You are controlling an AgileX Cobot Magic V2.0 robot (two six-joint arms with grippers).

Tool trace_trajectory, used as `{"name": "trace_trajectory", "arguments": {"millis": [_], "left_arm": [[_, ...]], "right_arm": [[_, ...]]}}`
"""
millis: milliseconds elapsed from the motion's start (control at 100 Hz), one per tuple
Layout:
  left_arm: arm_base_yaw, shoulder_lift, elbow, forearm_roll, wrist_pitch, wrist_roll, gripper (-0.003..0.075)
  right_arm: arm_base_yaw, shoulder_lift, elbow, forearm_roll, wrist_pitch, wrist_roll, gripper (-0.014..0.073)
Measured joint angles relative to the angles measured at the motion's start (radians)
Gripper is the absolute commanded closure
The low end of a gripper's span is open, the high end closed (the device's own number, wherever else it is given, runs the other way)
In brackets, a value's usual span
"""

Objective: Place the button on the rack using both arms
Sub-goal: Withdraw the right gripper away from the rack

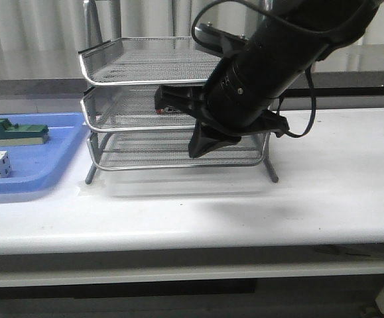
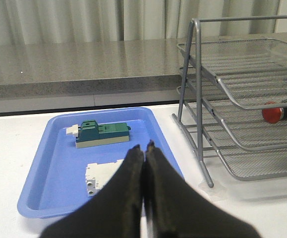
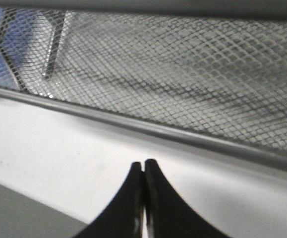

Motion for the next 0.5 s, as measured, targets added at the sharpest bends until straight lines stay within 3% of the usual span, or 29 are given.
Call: {"name": "trace_trajectory", "arguments": {"millis": [500], "left_arm": [[0.000,0.000,0.000,0.000,0.000,0.000,0.0741]], "right_arm": [[-0.029,-0.222,0.084,-0.126,0.111,-0.002,0.0651]]}}
